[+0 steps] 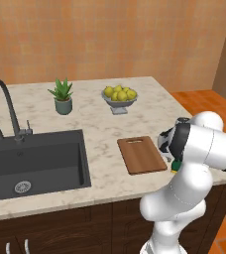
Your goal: Pick up the sponge from the counter and clean the cutting board by briefly scrubbing or pressing down on the cutting board. Once finished, release the sponge.
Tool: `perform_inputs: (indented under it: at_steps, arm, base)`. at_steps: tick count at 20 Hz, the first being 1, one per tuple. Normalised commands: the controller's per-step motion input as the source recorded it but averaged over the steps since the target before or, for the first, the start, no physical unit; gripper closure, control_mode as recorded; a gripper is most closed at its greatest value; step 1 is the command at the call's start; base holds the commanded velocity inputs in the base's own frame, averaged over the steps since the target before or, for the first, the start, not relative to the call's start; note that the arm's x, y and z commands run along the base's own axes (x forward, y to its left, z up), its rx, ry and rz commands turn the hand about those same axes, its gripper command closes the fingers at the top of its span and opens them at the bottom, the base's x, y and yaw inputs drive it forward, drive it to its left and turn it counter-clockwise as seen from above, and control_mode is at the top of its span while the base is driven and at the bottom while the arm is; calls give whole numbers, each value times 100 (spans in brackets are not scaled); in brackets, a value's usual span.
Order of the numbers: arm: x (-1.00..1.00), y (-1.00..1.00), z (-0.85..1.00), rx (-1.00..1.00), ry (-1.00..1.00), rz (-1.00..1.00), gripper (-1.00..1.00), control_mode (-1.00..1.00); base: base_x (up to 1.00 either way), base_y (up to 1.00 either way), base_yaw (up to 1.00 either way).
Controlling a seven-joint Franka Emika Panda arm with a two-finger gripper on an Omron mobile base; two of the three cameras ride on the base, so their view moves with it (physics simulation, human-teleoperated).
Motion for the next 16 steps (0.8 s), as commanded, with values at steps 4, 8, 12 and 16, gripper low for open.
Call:
perform_inputs:
  at_steps: [4,8,12,16]
  arm:
    - [0,0,4,0,0,0,-100,-100]
    - [0,0,8,0,0,0,-100,-100]
    - [0,0,2,0,0,0,-100,-100]
    - [0,0,-2,0,0,0,-100,-100]
  base:
    - [0,0,0]
    - [0,0,0]
    - [0,0,0]
    - [0,0,0]
